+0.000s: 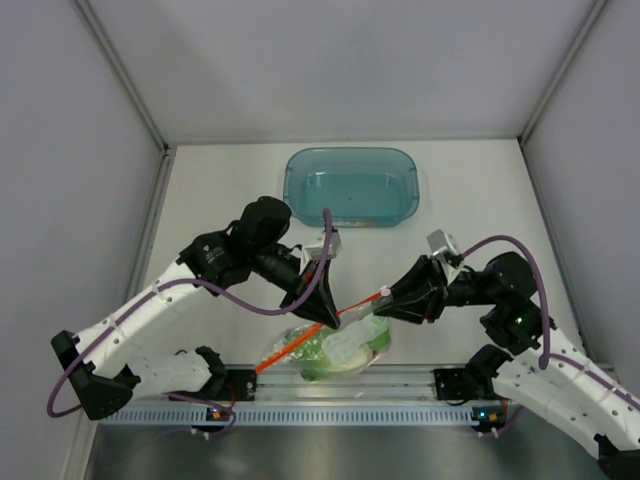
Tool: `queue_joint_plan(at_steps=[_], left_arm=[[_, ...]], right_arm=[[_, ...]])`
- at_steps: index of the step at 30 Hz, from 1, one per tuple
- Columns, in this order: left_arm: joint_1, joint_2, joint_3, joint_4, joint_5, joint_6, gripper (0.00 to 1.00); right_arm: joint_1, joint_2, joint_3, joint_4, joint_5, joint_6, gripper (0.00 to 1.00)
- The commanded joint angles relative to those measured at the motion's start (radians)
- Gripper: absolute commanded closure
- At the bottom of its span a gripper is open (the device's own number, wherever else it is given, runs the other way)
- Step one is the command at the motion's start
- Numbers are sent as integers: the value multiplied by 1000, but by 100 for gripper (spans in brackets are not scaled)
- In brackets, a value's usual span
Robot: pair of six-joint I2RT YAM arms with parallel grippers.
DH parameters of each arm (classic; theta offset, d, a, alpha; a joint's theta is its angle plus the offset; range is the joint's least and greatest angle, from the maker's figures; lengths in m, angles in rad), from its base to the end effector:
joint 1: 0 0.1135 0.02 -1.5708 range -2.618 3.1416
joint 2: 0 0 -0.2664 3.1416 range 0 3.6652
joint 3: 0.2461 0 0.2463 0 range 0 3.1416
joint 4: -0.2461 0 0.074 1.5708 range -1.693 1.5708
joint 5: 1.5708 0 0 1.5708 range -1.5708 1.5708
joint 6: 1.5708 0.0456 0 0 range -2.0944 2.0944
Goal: Open the zip-top bag and remove the fake food
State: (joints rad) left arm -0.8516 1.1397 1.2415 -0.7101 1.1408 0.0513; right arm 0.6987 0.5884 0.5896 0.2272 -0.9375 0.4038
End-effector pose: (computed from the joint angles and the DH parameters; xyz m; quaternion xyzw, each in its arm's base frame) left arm 0.1115 -0.1902 0.3863 0.5504 0.5623 -0.5926 0.1724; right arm 0.0802 0.1153 0.3445 -0.4314 0.4968 0.6052 0.4480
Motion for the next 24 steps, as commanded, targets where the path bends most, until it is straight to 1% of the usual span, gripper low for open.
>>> queue_joint_plan(at_steps=[1, 5, 10, 15, 17, 18, 20, 22, 23, 24], left_arm=[[-4, -8, 13, 63, 59, 21, 100], [-6, 2, 10, 63, 47, 18, 100], [-7, 17, 7, 63, 31, 16, 100], [-7, 23, 9, 64, 25, 15, 100], [-7, 25, 9, 63, 19, 12, 100], [-7, 26, 10, 63, 11, 13, 100], [-7, 26, 13, 63, -28, 9, 100], [-7, 32, 22, 63, -73, -5, 99], [-7, 35, 27, 63, -140, -14, 94], [-7, 44, 32, 63, -174, -22, 88]], right_arm=[[19, -12, 59, -14, 12, -48, 74], [19, -18, 62, -25, 16, -48, 72], [19, -39, 72, -48, 19, -60, 72], [19, -48, 70, -65, 20, -69, 83], [19, -50, 72, -71, 25, -75, 96], [19, -50, 73, -77, 29, -76, 100], [21, -50, 81, -110, 54, -103, 100], [19, -45, 104, -187, 98, -147, 100], [19, -42, 113, -213, 118, -161, 100], [19, -38, 136, -289, 159, -180, 100]])
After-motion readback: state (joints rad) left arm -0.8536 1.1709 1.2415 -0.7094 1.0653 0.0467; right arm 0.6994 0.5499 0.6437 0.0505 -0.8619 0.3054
